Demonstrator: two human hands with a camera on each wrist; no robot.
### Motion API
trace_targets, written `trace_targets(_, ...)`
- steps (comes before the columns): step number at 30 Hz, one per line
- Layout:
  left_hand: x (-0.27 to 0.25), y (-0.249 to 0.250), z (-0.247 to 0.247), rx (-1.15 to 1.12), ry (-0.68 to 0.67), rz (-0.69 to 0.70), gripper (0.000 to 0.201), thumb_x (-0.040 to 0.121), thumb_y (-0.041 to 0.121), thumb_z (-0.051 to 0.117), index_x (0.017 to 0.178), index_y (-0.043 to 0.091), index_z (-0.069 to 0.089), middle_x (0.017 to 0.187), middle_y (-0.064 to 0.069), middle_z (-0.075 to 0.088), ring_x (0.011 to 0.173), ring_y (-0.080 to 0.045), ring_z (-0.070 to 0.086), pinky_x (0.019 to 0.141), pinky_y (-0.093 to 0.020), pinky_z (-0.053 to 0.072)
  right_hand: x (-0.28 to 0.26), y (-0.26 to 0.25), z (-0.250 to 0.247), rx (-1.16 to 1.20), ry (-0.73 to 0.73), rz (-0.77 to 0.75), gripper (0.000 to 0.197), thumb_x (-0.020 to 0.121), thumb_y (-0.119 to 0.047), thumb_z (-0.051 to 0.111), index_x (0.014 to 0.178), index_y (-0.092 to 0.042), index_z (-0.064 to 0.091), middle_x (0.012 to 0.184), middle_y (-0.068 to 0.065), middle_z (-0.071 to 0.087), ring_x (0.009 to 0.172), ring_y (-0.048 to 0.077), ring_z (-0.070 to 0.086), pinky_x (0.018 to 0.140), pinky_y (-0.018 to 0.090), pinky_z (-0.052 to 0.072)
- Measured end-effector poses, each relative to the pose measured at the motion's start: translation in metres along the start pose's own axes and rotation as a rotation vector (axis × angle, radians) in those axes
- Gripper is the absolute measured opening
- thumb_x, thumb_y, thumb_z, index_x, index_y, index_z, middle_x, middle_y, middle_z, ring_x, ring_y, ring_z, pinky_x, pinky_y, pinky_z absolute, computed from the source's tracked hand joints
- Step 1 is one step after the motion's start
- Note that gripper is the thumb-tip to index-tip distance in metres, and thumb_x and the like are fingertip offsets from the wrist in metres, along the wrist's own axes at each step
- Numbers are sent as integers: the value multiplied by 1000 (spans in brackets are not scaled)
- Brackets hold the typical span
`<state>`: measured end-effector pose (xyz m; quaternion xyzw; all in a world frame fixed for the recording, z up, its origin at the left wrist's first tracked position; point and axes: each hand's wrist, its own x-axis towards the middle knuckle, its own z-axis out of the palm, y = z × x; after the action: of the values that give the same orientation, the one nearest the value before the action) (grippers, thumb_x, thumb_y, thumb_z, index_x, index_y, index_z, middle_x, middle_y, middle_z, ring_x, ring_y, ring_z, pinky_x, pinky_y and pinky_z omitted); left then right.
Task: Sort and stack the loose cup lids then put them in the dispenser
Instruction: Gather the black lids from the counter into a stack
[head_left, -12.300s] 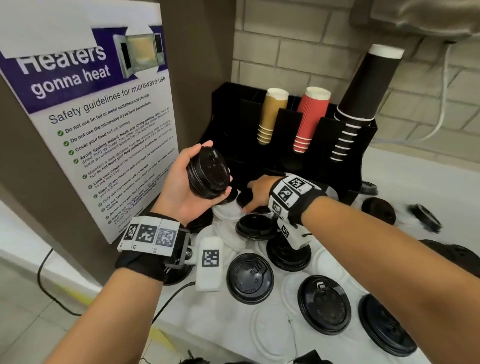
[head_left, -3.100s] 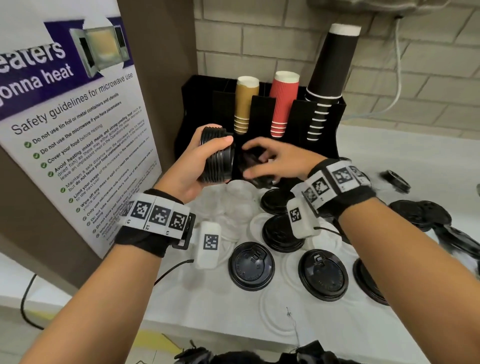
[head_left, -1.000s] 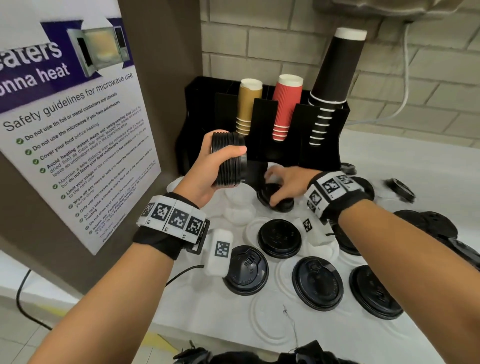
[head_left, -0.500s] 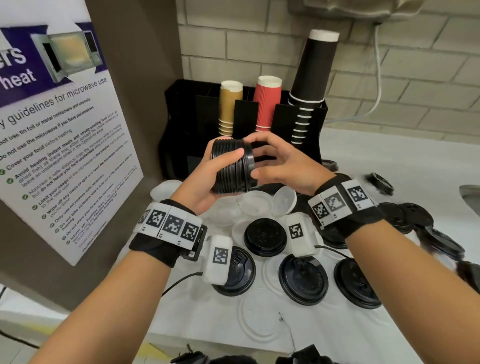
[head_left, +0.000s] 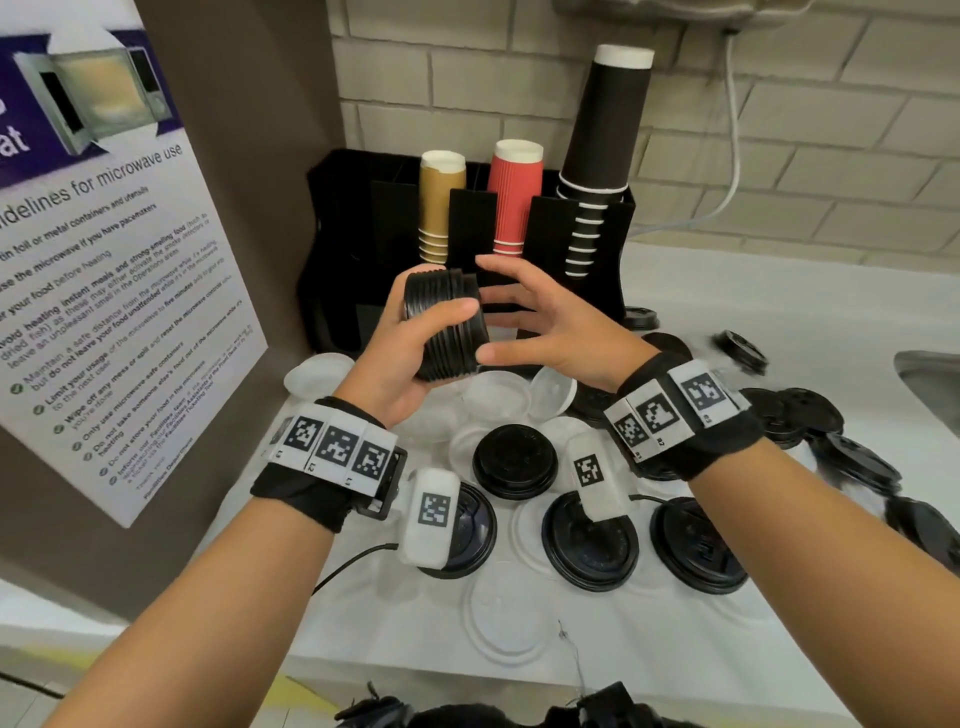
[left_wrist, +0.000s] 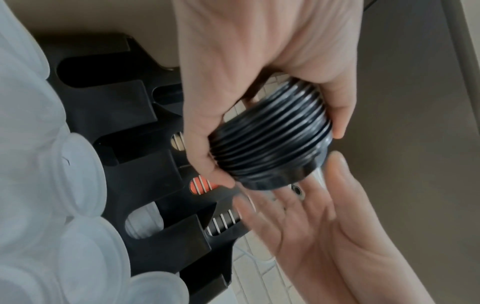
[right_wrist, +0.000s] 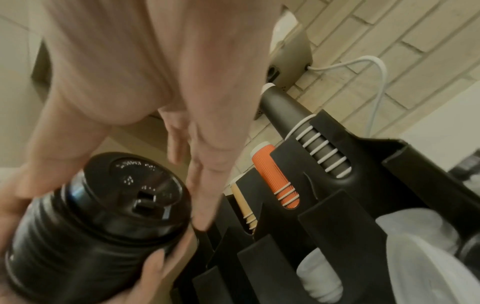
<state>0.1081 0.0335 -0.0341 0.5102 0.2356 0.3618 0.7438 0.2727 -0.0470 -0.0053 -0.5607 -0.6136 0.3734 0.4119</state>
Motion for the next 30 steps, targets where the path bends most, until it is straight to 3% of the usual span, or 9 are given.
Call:
trace_targets(3, 2, 5, -11, 7, 69, 36, 48, 70, 26, 72, 114, 31, 52, 116, -4, 58, 104, -26, 62, 72, -44, 58, 0, 11, 1, -414, -125, 113, 75, 76, -31, 78, 139, -23, 38, 121, -12, 51, 110, -1, 51, 98, 22, 46)
trace_targets(6, 3, 9, -23, 1, 104, 44, 43, 70, 29, 73, 107, 35, 53, 116, -3, 57, 105, -25, 61, 79, -48, 57, -2, 31, 14, -842, -335, 172, 62, 76, -40, 77, 130, -21, 52, 118, -3, 49, 114, 17, 49, 93, 27, 40)
trace_targets(10, 0, 10, -29, -25, 113, 27, 44, 67, 32, 77, 106, 36, 56, 116, -4, 58, 106, -26, 62, 80, -49, 57, -3, 53, 30, -950, -519, 273, 76, 71, -42, 80, 135, -25, 44, 121, 2, 47, 115, 21, 44, 97, 33, 40)
trace_targets(14, -3, 8, -29, -19, 92, 12, 43, 67, 32, 75, 106, 36, 56, 114, -4, 58, 103, -25, 62, 79, -46, 57, 1, 59, 34, -971, -534, 283, 80, 68, -41, 82, 136, -26, 42, 115, 1, 44, 111, 21, 45, 93, 33, 43)
trace_targets(17, -4, 7, -29, -12, 82, -9, 42, 69, 32, 73, 106, 36, 55, 110, -3, 59, 97, -24, 63, 74, -43, 57, 3, 52, 25, -867, -425, 252, 77, 67, -42, 82, 132, -26, 44, 115, -1, 48, 108, 18, 47, 93, 32, 45)
trace_targets(21, -4, 4, -23, -30, 67, -63, 46, 70, 33, 71, 113, 32, 54, 107, -1, 62, 94, -23, 65, 72, -42, 57, 6, 33, 3, -372, -8, 170, 55, 71, -30, 82, 116, -23, 52, 108, -5, 56, 98, 13, 58, 78, 17, 50)
trace_targets(24, -6, 0, -17, -28, 36, -98, 51, 69, 34, 71, 118, 29, 55, 103, 0, 65, 90, -21, 67, 66, -40, 58, 10, 18, 1, 53, 218, 153, 35, 79, -22, 76, 106, -21, 54, 106, 6, 60, 89, 16, 65, 72, 30, 58)
trace_targets(26, -7, 0, -14, -16, 21, -107, 47, 69, 35, 71, 114, 31, 56, 102, 1, 67, 91, -21, 67, 66, -40, 57, 12, 10, 1, 206, 225, 131, 33, 83, -20, 71, 112, -15, 55, 112, 15, 62, 91, 20, 67, 73, 38, 58)
trace_targets(30, -9, 1, -9, -12, -7, -123, 52, 72, 38, 69, 121, 28, 54, 115, -5, 64, 100, -26, 65, 67, -38, 57, 11, -2, 5, 272, 105, 62, 38, 80, -20, 69, 117, -19, 57, 110, 9, 66, 95, 19, 69, 73, 32, 55)
